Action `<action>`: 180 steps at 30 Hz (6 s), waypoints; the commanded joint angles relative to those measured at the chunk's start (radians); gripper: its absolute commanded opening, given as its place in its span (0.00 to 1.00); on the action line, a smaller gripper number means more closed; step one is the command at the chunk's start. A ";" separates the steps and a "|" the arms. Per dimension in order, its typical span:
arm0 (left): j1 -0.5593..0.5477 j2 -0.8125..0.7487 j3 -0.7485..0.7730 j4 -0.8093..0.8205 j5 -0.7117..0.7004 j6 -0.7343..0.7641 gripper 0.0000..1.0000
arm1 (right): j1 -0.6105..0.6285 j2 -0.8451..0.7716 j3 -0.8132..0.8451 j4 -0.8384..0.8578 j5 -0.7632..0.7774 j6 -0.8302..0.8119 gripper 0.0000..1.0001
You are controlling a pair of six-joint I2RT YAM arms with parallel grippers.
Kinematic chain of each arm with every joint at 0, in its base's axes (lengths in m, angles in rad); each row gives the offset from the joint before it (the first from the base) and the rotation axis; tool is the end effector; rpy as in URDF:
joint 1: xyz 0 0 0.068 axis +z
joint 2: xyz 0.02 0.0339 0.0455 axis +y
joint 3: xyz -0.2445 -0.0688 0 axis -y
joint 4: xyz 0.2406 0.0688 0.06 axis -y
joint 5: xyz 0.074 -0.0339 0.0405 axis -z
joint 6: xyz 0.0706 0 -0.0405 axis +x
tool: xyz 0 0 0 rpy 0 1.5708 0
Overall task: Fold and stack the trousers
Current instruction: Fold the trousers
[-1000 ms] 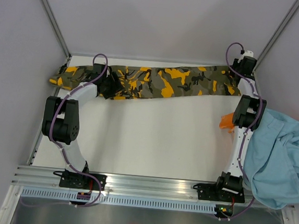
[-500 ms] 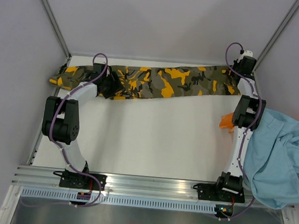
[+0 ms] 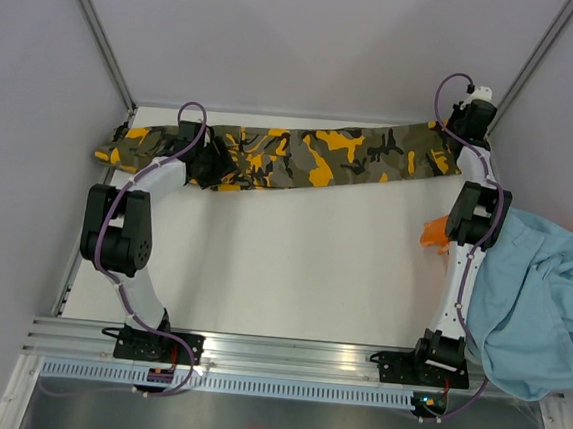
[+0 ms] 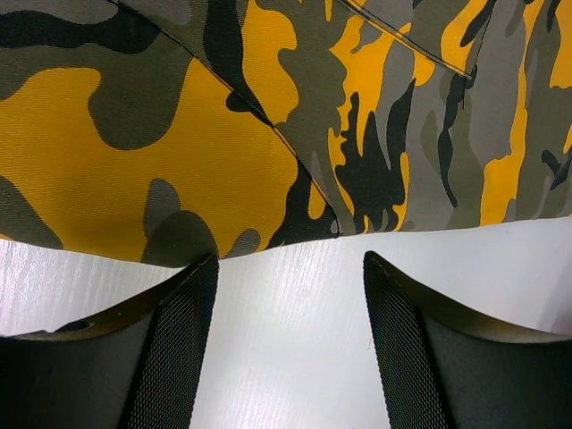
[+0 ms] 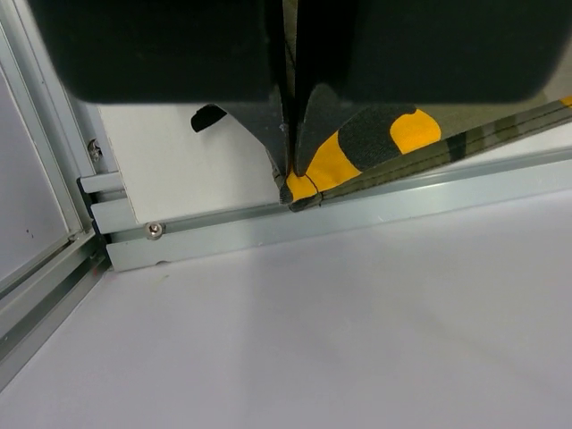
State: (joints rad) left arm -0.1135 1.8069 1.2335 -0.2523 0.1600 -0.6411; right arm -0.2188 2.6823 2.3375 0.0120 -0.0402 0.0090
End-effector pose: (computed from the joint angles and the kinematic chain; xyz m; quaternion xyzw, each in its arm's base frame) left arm 0.4054 -0.0575 0.1655 -0.2140 0.9039 -0.2029 0.3099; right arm 0.6083 -0.1323 0.1498 0.0810 0.8103 -0.0445 0.5786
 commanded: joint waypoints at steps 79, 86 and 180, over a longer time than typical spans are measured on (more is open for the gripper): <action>0.387 0.175 -0.048 0.295 -0.126 -0.298 0.67 | -0.002 -0.381 -0.761 -0.004 0.180 0.787 0.88; 0.387 0.170 -0.039 0.298 -0.125 -0.289 0.67 | -0.016 -0.355 -0.759 -0.004 0.174 0.789 0.64; 0.365 -0.483 -0.276 0.203 0.260 0.216 0.86 | -0.162 -0.180 -0.283 -0.567 -0.103 -0.096 0.33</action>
State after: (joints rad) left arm 0.2554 1.3304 0.9607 -0.0944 0.4023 -0.4587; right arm -0.3832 2.4557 2.0716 -0.5365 -0.1169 -0.0898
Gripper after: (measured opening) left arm 0.861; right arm 0.429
